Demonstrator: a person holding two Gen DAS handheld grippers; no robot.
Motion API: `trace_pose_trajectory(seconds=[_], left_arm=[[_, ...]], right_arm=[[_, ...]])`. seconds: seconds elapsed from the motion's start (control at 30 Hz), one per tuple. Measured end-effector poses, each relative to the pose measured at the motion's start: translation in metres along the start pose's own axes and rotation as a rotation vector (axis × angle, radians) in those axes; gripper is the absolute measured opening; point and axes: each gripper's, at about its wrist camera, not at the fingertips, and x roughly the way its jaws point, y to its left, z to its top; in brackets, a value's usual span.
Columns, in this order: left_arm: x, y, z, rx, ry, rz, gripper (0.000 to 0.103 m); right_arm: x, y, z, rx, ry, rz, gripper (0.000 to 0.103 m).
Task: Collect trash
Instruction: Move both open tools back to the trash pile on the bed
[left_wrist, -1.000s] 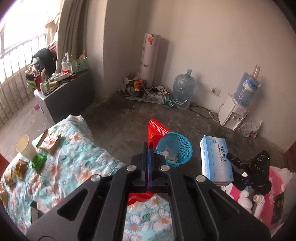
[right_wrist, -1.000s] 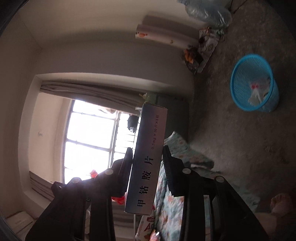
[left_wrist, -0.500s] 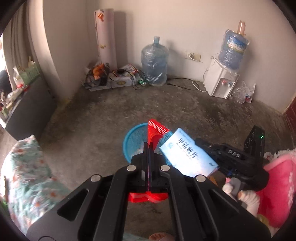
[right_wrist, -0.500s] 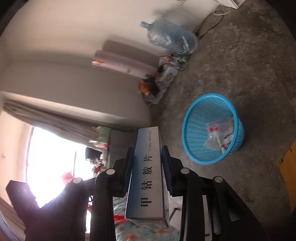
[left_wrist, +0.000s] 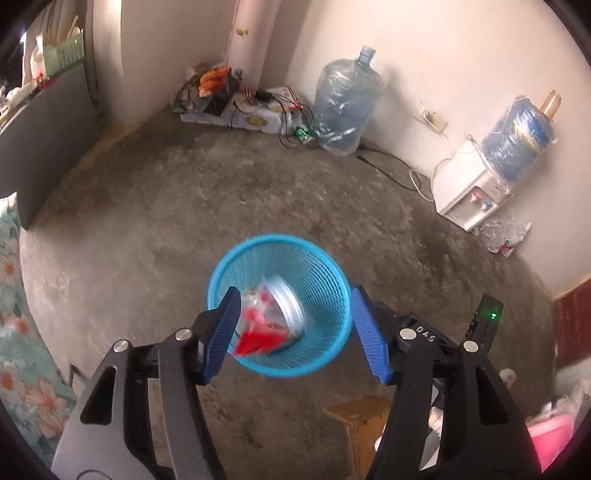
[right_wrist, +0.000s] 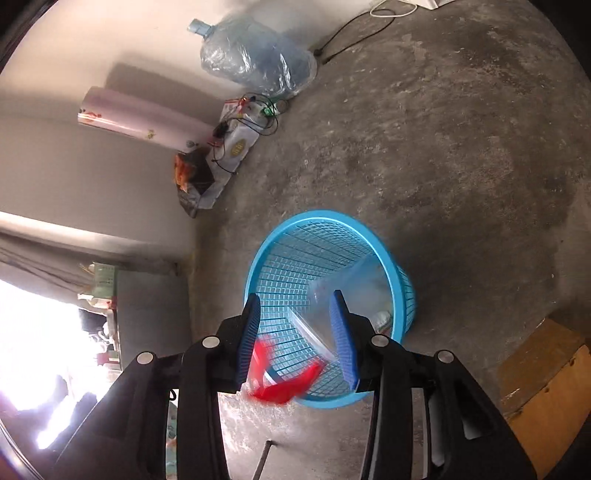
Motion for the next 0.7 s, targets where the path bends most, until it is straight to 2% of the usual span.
trace_pose_trajectory(seconds=[0.17,0.27,0.4,0.47,0.5,0.6,0.7], left_arm=[[-0.034,-0.002,-0.009,0.058,-0.025,-0.010,0.058],[-0.077,-0.002,-0.019,0.080,-0.054,-0.042,0.059],[-0.153,0.002,-0.037,0.128,-0.133,-0.065,0.068],[-0.204,0.012,-0.054,0.143,-0.193,-0.048,0.072],[-0.223,0.015,-0.060,0.142,-0.214,-0.040,0.072],[-0.302,0.046,-0.093,0.084,-0.284,-0.002,0.075],[-0.380,0.086,-0.133,-0.018,-0.343,0.013,0.076]], right_arm=[[-0.033,0.001,-0.028,-0.073,-0.044,-0.017,0.039],[-0.059,0.012,-0.047,-0.118,-0.062,-0.015,0.039],[-0.099,0.050,-0.076,-0.241,-0.090,0.012,0.042],[-0.126,0.074,-0.094,-0.322,-0.115,0.049,0.054],[-0.140,0.087,-0.102,-0.369,-0.127,0.069,0.056],[-0.176,0.126,-0.129,-0.523,-0.145,0.123,0.060],[-0.211,0.165,-0.162,-0.692,-0.154,0.201,0.071]])
